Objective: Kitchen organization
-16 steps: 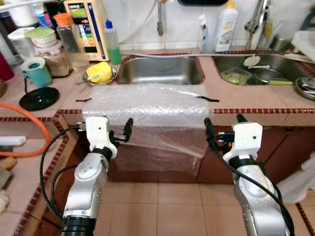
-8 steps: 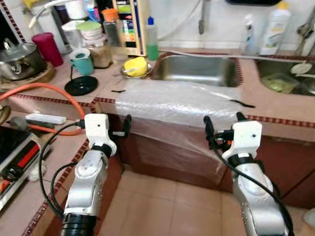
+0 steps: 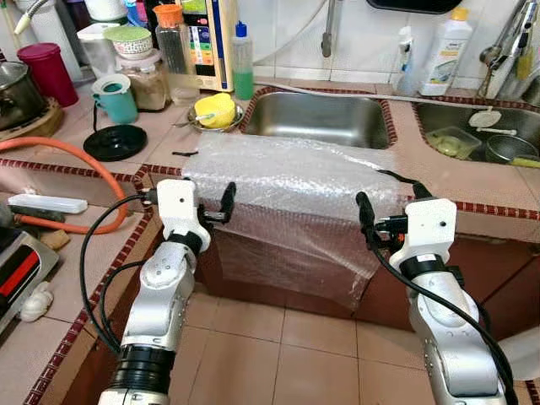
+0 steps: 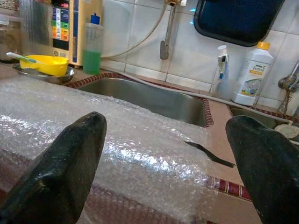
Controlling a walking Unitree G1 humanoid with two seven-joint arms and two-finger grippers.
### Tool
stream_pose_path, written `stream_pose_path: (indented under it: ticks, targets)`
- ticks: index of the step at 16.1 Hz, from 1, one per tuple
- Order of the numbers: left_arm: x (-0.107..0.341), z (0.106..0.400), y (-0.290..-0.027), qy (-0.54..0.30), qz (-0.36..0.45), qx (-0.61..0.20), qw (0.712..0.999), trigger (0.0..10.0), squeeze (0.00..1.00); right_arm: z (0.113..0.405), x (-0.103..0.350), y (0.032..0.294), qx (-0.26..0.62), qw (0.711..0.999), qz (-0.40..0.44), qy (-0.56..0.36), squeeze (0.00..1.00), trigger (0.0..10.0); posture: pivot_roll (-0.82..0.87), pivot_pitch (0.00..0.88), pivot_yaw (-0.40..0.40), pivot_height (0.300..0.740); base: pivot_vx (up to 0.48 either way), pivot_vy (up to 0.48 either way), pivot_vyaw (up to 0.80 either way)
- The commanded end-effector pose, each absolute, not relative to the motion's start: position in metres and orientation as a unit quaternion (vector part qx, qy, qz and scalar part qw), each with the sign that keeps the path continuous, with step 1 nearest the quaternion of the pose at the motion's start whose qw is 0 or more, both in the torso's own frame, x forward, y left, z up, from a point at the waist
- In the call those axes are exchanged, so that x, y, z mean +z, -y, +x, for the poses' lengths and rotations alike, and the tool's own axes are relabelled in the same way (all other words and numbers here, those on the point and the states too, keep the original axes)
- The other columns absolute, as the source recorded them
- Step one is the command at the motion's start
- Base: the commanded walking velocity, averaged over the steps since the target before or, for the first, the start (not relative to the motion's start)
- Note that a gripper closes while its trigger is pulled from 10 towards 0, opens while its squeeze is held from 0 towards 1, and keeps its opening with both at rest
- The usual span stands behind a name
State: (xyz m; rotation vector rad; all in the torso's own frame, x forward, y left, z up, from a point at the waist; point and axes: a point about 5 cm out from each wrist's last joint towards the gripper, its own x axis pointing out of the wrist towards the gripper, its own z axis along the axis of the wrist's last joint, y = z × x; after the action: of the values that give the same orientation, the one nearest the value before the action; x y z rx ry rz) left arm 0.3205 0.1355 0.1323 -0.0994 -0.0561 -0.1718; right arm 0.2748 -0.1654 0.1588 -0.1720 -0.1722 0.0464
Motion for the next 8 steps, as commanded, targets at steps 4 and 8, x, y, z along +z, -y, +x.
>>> stream_pose_path:
  ticks: [4,8]
  targets:
    - [0.118,0.311,-0.132,0.001,-0.063,-0.096,0.993,10.0,0.0,0.275,0.16,0.17,-0.01,0.993,-0.073,0.092,0.0,10.0,-0.02,0.0,0.077,0.74,0.0,0.0,0.0]
    - [0.128,0.321,-0.116,0.015,-0.069,-0.118,0.991,10.0,0.0,0.273,0.159,0.176,-0.014,0.994,-0.069,0.083,0.0,10.0,-0.05,0.0,0.076,0.74,0.0,0.0,-0.2]
